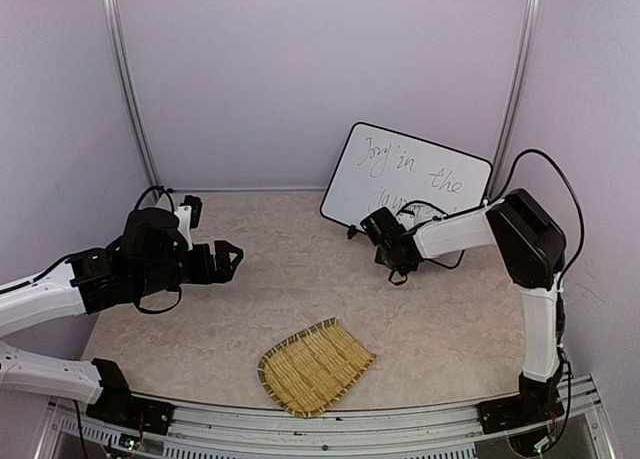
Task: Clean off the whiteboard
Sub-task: Move the whiteboard to the center of the board, then pick up the whiteboard eraser from the corner of the board.
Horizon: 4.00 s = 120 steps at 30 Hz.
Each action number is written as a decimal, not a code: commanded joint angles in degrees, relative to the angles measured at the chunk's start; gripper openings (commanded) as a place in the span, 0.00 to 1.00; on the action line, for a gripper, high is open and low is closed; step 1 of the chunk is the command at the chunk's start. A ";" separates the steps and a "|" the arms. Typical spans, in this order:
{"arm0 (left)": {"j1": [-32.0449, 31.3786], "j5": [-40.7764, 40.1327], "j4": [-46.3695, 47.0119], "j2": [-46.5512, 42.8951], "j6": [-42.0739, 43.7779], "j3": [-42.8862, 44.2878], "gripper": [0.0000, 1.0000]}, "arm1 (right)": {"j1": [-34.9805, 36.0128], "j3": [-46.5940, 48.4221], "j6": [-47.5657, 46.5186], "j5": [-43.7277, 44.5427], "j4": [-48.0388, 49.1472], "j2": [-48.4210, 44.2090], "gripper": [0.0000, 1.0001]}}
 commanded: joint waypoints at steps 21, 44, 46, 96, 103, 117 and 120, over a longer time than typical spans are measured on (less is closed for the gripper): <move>-1.79 -1.00 2.40 -0.61 -2.15 -2.15 0.99 | 10.43 4.57 -0.72 -1.69 -0.68 -0.45 0.00; -2.32 -1.35 2.66 -1.30 -3.26 -3.14 0.99 | 18.30 5.77 12.91 1.10 -10.97 1.14 0.00; -2.39 -1.38 3.01 -0.99 -3.36 -3.15 0.99 | 19.46 5.37 15.16 1.10 -12.32 1.27 0.00; 16.94 -10.80 -4.83 19.71 -16.11 15.58 0.99 | 29.20 2.66 -22.74 1.19 -6.32 -22.56 0.92; 22.03 -7.93 -10.82 29.36 -23.19 21.87 0.99 | 29.20 -1.71 -29.82 4.01 -6.58 -34.10 0.96; 30.48 -3.70 -18.37 43.36 -31.80 30.84 0.99 | 29.20 -3.07 -35.75 7.43 -10.13 -45.46 1.00; 32.39 -1.67 -17.92 44.86 -32.82 31.09 0.99 | 29.20 -4.30 -35.53 7.13 -9.31 -46.50 1.00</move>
